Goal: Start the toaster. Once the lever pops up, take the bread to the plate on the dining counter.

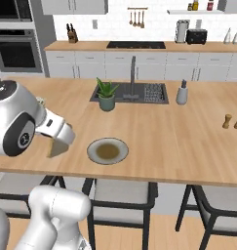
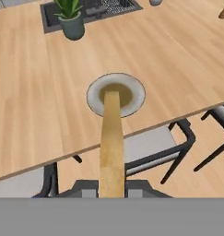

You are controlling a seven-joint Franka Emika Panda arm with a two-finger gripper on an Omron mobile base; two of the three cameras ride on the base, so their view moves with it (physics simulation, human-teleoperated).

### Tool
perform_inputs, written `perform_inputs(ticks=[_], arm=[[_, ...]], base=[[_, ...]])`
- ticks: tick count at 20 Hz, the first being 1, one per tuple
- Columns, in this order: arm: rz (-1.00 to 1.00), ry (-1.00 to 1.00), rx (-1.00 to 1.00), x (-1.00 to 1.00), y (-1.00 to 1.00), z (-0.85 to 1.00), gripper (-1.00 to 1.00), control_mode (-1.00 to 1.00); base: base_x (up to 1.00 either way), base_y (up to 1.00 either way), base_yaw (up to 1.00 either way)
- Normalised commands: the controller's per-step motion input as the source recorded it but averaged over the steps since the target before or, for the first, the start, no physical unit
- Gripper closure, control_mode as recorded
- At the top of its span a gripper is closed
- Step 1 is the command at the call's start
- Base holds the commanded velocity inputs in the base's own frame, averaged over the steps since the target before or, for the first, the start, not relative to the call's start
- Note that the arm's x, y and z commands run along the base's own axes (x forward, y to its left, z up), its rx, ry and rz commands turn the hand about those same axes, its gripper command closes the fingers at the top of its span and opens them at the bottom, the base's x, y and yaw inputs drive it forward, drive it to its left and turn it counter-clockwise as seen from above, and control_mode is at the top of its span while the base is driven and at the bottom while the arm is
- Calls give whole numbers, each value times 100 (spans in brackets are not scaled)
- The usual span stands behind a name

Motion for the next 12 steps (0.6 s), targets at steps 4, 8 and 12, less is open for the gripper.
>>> perform_inputs(ticks=[4, 8, 12], arm=[[19, 0, 10, 79, -26, -17, 100, -100], [29, 0, 10, 78, -35, -39, 100, -100], [28, 0, 8, 76, -33, -56, 100, -100]], base=[[0, 0, 0], [0, 0, 0], [0, 0, 0]])
